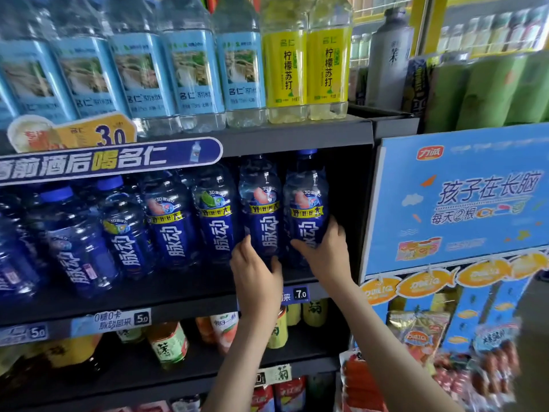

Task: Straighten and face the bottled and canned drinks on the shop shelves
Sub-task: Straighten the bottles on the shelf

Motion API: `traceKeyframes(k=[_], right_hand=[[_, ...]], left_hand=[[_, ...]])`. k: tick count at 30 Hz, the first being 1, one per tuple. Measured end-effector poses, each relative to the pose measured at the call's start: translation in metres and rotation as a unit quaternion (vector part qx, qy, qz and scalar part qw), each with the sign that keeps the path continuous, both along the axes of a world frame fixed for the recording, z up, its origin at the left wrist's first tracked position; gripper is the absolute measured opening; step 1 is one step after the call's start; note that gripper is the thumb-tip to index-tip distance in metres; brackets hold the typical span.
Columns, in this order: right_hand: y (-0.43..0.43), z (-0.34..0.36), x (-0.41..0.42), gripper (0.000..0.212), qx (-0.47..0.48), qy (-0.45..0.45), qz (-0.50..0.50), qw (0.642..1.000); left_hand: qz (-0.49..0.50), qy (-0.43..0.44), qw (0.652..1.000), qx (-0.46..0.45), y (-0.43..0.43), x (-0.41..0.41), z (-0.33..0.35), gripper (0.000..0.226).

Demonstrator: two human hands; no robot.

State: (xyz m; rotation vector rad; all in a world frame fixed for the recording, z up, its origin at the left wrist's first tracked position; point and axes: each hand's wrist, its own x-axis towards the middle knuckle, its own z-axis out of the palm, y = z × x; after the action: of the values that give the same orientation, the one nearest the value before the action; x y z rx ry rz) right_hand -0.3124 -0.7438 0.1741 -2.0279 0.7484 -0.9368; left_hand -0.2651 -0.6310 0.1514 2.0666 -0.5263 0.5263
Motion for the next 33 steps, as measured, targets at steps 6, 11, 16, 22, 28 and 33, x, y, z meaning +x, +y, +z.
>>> traceKeyframes(k=[6,11,16,22,28,33], right_hand=[[-0.011,-0.008,0.013,0.093,-0.022,-0.006,-0.012,1.000],[-0.015,-0.011,0.019,0.094,-0.021,-0.017,-0.001,1.000],[0.004,-0.012,-0.003,0.077,-0.028,-0.039,0.018,0.999],[0.050,-0.031,-0.021,0.054,-0.058,-0.098,0.062,0.992],[0.091,-0.065,-0.044,0.017,-0.068,-0.170,0.089,0.979],[0.101,-0.135,-0.053,0.018,-0.003,-0.092,0.077,0.993]], left_hand=[[-0.008,-0.002,0.999,-0.034,-0.011,0.002,-0.003,0.058],[-0.006,-0.010,0.999,-0.036,-0.010,0.002,-0.011,0.058],[-0.003,0.004,1.000,-0.013,0.006,-0.001,-0.008,0.054],[0.038,0.004,0.999,-0.005,0.045,-0.014,-0.018,0.042],[0.088,-0.086,0.989,-0.079,0.083,-0.021,-0.039,0.018],[0.040,-0.065,0.994,-0.074,0.090,-0.035,-0.101,0.008]])
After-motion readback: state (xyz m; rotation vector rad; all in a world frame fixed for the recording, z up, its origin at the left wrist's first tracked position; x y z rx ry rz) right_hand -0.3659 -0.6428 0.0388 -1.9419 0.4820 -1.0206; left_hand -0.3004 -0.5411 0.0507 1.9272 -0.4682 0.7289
